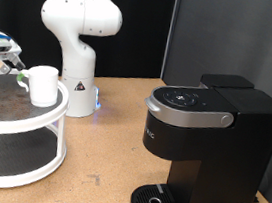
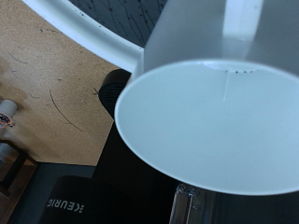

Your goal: Make a cup of coffee with the keurig machine

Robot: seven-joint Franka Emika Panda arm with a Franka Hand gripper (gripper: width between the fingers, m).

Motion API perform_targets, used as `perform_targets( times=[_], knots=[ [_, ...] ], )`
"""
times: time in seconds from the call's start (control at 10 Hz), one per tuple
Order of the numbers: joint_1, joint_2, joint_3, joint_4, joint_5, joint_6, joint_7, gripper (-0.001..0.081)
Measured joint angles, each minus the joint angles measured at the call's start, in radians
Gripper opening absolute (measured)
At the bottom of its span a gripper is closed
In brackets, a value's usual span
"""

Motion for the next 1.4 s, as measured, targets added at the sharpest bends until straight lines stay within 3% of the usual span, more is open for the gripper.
perform_targets(
  times=[0.1, 0.2, 0.6, 1.0, 1.2, 1.3, 1.4],
  knots=[
    [0.012, 0.011, -0.008, 0.000, 0.000, -0.001, 0.000, 0.0599],
    [0.026, 0.027, -0.014, -0.001, 0.000, -0.001, 0.000, 0.0754],
    [0.066, 0.067, -0.039, -0.004, 0.015, 0.000, -0.007, 0.0805],
    [0.074, 0.068, -0.061, -0.005, 0.022, -0.003, -0.034, 0.0807],
    [0.077, 0.067, -0.073, -0.007, 0.022, -0.004, -0.054, 0.0576],
    [0.077, 0.067, -0.078, -0.007, 0.022, -0.006, -0.061, 0.0576],
    [0.077, 0.067, -0.082, -0.008, 0.022, -0.008, -0.067, 0.0375]
  ],
)
